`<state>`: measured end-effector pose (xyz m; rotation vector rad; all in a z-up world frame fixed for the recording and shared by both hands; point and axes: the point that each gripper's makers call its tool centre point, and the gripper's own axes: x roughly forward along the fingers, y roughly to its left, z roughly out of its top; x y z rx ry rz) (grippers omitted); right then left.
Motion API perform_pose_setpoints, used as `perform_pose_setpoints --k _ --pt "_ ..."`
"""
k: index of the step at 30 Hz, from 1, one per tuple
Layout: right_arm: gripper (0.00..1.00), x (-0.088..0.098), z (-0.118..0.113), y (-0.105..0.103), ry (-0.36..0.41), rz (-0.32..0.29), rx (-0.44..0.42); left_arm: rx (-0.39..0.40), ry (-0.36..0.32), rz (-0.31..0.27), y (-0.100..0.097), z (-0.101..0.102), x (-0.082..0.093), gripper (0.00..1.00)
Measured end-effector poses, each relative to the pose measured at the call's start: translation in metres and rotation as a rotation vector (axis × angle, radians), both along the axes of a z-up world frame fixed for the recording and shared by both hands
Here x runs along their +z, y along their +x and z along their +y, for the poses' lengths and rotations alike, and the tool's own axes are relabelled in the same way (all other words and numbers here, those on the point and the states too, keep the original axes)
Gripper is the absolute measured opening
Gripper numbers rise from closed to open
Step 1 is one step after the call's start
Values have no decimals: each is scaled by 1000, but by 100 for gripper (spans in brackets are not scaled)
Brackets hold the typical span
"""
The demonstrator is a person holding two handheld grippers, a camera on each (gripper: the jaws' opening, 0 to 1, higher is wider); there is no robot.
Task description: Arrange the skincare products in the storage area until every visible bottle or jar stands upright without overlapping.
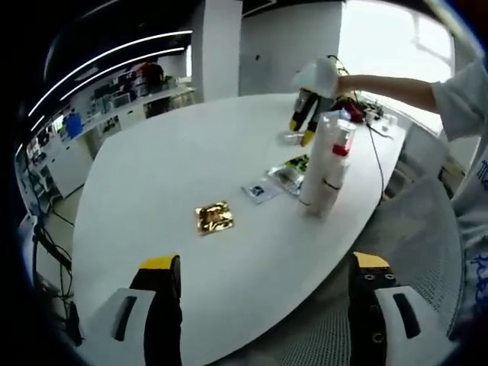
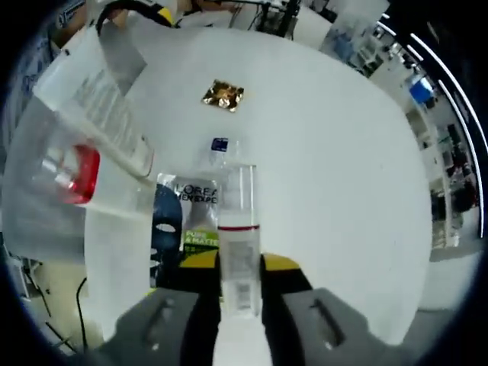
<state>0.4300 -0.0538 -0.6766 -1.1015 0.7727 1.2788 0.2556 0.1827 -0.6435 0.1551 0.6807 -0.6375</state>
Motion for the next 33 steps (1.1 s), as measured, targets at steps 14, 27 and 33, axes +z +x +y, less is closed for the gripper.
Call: perform_pose_setpoints --k 14,27,33 --pt "18 29 -20 -18 91 -102 -102 -45 14 -22 -6 -13 6 89" --pt "18 57 -32 -37 192 -195 -187 -95 26 -33 -15 -26 10 88" --pt "18 68 -36 -46 254 -231 -235 -106 31 -42 -16 -29 12 88"
